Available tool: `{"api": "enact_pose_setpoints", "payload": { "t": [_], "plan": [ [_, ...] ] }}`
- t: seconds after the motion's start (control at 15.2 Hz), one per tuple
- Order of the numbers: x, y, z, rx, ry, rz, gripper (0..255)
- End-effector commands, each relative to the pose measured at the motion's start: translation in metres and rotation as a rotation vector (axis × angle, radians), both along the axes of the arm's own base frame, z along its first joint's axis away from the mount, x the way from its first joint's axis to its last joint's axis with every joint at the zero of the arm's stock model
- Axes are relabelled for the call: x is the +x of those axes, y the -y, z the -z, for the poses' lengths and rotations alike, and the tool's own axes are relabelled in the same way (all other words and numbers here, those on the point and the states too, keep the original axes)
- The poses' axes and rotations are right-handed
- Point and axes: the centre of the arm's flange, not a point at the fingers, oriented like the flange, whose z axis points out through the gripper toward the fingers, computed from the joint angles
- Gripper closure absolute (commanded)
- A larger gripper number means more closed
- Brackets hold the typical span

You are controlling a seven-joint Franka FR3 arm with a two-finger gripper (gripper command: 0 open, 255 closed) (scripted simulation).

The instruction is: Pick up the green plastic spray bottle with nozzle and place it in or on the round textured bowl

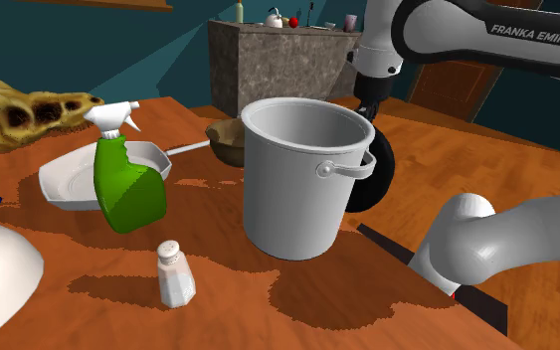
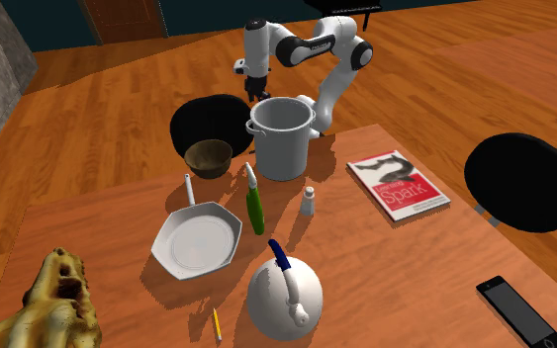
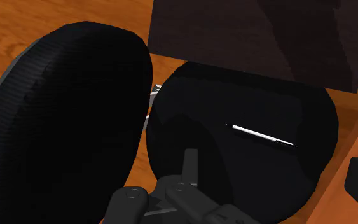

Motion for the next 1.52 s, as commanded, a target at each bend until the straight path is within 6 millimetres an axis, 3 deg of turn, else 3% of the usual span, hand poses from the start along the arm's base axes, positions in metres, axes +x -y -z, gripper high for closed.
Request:
{"api": "enact_pose_setpoints", "payload": {
  "t": [0.0,0.66,1.45],
  "plan": [
    [0.000,0.000,0.000,0.000,0.000,0.000,0],
    [0.091,-0.051,0.027,0.127,0.076,-0.329,0],
    [0.173,-0.149,0.039,0.279,0.167,-0.724,0]
  ]
}}
